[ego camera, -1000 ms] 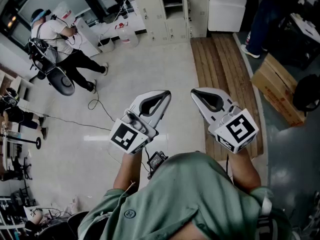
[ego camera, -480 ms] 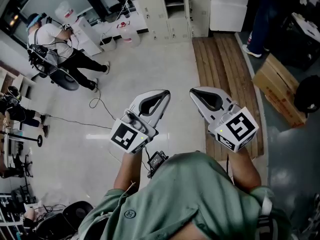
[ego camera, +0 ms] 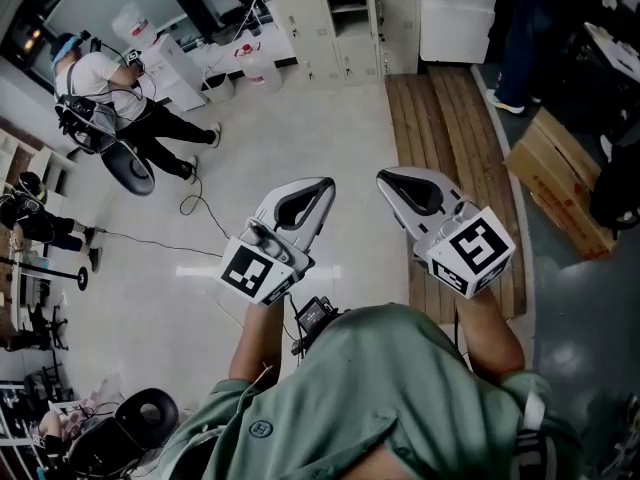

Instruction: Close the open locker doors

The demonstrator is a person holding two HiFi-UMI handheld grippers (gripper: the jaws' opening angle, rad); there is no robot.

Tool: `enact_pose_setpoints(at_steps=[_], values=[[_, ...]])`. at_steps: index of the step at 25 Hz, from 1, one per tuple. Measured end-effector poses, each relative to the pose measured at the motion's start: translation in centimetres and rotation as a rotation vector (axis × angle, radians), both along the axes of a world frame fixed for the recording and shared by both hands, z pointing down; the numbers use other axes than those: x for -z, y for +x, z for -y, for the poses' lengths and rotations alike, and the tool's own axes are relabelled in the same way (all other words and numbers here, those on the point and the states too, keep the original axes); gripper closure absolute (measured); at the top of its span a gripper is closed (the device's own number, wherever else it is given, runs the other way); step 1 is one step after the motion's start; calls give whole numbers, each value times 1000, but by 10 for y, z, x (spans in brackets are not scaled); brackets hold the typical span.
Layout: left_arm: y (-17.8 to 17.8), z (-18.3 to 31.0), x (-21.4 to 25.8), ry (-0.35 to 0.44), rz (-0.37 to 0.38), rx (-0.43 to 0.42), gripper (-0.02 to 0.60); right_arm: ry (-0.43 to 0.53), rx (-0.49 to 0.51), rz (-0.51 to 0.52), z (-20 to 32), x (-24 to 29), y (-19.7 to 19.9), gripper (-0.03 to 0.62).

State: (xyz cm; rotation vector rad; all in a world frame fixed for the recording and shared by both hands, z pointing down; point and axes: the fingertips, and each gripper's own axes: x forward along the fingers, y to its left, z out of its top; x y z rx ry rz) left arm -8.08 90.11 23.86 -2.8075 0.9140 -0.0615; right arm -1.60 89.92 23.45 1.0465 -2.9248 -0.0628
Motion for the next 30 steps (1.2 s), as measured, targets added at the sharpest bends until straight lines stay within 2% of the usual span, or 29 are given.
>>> enact_pose_setpoints(at_steps=[2, 5, 7, 12, 16, 21, 30], values=[[5, 3, -2, 10, -11, 5, 580, 6, 4, -2, 4, -2, 6, 588], [10, 8, -8, -8, 11, 29, 580, 8, 9, 2, 8, -4, 11, 588], [10, 11, -4, -2, -5, 29, 580, 7, 13, 1, 12, -2, 9, 588], [-2, 30, -8, 4, -15, 18, 580, -1, 12, -3, 32, -5, -3, 588], [-12, 57, -14, -28, 6, 37, 580, -7, -7, -7, 56, -7, -8, 588], [-24, 90, -6, 2, -39, -18, 580, -5, -40, -3, 92, -4, -21, 588], [-66, 156, -8, 2, -26, -62, 580, 14, -93, 5, 158, -3, -62, 588]])
